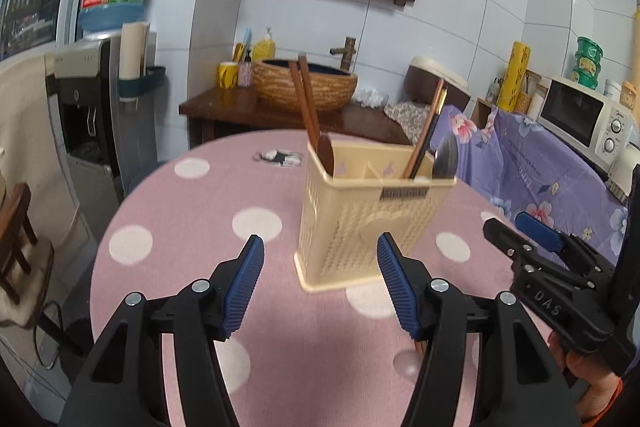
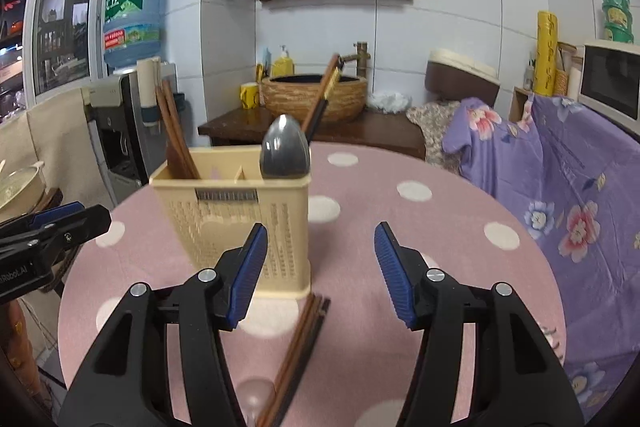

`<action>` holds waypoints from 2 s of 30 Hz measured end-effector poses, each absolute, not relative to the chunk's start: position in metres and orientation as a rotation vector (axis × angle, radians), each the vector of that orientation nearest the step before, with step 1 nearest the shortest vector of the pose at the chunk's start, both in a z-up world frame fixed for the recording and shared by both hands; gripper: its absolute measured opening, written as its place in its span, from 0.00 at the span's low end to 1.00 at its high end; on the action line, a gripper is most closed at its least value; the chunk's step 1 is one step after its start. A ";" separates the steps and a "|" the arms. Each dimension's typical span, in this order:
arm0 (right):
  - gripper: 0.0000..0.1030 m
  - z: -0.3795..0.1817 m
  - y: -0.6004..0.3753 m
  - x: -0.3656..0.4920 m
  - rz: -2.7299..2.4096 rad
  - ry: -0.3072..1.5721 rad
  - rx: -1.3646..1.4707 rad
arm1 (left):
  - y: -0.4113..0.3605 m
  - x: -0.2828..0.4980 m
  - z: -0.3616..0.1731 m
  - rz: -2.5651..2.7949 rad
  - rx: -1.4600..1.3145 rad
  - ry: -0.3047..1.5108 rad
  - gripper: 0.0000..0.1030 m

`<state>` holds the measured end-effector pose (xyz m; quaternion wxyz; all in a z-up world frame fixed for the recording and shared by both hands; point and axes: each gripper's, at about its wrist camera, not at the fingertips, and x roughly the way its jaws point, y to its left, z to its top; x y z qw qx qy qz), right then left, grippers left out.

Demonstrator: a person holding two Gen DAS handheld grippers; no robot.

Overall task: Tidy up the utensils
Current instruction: 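Move both tools back to the remaining spoon and chopsticks on the table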

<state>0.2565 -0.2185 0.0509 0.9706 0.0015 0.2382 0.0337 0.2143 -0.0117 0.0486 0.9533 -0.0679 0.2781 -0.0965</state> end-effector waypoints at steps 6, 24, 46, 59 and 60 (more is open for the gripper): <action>0.55 0.015 -0.231 0.236 0.036 0.586 0.020 | -0.014 0.207 0.008 -0.202 -0.169 0.687 0.58; 0.55 -0.048 -0.262 0.205 -0.038 0.743 0.066 | -0.065 0.202 -0.037 -0.286 -0.106 0.834 0.54; 0.55 -0.053 -0.260 0.206 0.014 0.789 0.103 | -0.098 0.206 -0.058 -0.339 -0.036 0.929 0.17; 0.53 -0.060 -0.208 0.244 0.118 0.882 0.033 | -0.062 0.217 -0.057 -0.279 -0.042 0.939 0.15; 0.53 -0.061 -0.209 0.244 0.112 0.885 0.039 | -0.062 0.216 -0.057 -0.280 -0.041 0.938 0.15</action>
